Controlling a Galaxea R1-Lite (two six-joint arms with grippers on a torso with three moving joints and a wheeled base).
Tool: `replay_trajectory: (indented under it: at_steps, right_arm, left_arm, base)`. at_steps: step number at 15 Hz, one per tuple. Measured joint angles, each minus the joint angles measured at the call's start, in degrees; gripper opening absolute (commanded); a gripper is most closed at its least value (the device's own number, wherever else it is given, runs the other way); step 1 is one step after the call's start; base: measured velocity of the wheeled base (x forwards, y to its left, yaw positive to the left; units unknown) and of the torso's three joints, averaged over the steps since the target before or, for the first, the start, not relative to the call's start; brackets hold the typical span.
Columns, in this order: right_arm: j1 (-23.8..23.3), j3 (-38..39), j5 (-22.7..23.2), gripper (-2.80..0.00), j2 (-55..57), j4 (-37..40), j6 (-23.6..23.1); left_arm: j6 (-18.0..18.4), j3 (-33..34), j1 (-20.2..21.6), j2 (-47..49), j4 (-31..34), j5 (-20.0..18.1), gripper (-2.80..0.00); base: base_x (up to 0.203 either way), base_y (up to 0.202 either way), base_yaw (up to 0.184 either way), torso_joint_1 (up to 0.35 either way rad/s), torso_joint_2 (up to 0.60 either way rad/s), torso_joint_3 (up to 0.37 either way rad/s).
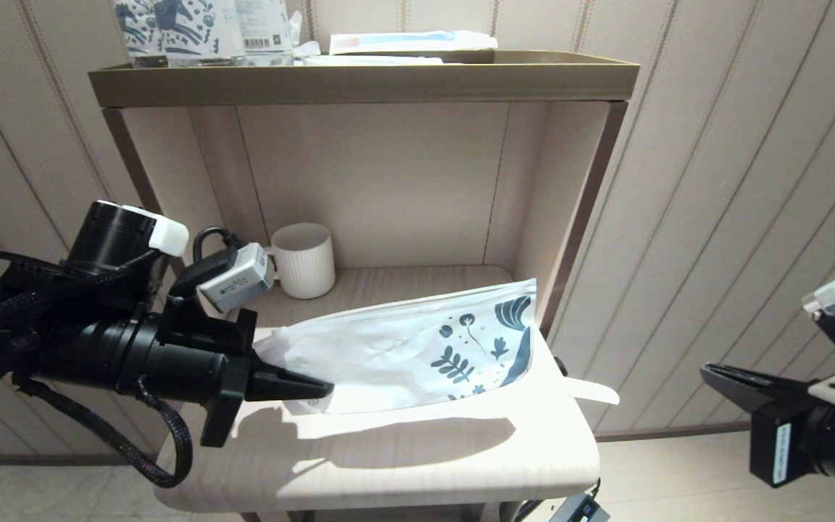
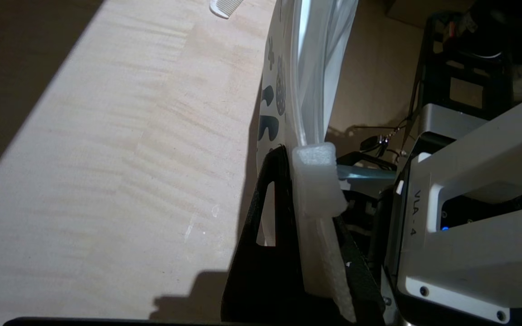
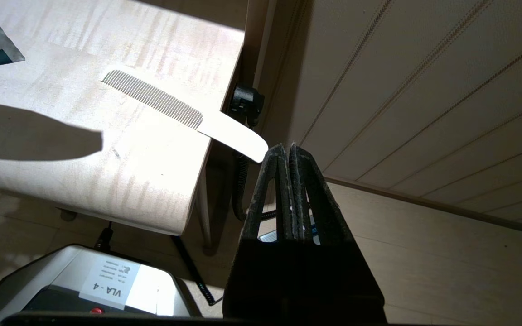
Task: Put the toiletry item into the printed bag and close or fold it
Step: Pick up the comb
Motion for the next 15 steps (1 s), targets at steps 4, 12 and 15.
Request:
replay_trajectory:
  at_steps: [4, 12, 15]
  right_arm:
    - [-0.2, 0.0, 0.1, -2.80, -0.1, 0.0, 0.0]
    - [0.0, -0.6, 0.2, 0.00, -0.2, 3.5, -2.3]
    - [-0.3, -0.4, 0.1, 0.00, -0.2, 3.2, -2.4]
  left_arm:
    - [0.0, 0.0, 0.0, 0.1, 0.0, 0.0, -2.80]
    - [0.0, 0.0, 0.0, 0.2, 0.0, 0.1, -2.80]
    - [0.0, 0.0, 0.0, 0.2, 0.0, 0.1, -2.80]
  base:
    - [0.000, 0.000, 0.000, 0.000, 0.00, 0.000]
    - [0.000, 0.000, 0.000, 0.000, 0.00, 0.000]
    - [0.000, 0.000, 0.000, 0.000, 0.00, 0.000]
